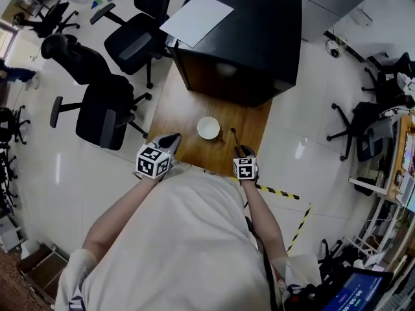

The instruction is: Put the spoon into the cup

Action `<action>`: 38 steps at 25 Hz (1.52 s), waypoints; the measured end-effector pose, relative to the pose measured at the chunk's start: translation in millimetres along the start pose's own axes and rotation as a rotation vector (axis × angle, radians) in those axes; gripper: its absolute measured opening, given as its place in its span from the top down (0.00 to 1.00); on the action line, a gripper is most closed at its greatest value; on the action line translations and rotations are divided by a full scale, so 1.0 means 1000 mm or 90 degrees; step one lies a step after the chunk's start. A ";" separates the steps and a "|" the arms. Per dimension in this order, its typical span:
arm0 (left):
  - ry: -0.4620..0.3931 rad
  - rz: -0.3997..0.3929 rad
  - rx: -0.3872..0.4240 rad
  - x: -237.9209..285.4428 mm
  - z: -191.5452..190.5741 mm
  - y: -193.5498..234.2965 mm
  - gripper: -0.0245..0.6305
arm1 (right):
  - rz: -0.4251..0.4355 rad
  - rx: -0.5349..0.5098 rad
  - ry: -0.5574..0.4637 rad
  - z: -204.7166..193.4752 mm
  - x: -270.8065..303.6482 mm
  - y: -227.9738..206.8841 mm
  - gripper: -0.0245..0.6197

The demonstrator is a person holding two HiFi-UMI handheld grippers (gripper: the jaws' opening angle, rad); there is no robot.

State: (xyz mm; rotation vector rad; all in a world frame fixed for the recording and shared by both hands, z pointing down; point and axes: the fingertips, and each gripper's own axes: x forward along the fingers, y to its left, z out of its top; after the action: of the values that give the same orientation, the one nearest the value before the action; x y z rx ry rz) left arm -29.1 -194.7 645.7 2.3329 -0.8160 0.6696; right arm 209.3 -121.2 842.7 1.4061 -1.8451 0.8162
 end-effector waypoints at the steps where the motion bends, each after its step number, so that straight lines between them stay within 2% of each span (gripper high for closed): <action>1: -0.001 -0.001 0.000 0.001 0.000 0.000 0.96 | 0.002 0.003 -0.005 0.004 -0.002 0.001 0.77; 11: -0.005 -0.011 -0.012 0.002 -0.002 0.004 0.96 | 0.020 0.011 -0.063 0.044 -0.034 0.012 0.77; 20: -0.005 -0.016 -0.022 0.004 -0.006 0.007 0.96 | 0.074 -0.039 -0.123 0.090 -0.056 0.055 0.77; 29: -0.005 -0.015 -0.026 0.002 -0.007 0.011 0.96 | 0.125 -0.078 -0.107 0.095 -0.040 0.089 0.77; 38: -0.010 -0.010 -0.031 -0.002 -0.007 0.014 0.96 | 0.136 -0.097 -0.068 0.089 -0.020 0.095 0.77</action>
State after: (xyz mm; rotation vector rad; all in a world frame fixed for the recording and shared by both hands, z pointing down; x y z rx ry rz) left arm -41.8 -197.9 654.3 2.3014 -0.8102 0.6189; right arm 109.0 -159.9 767.1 1.1934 -2.1193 0.6976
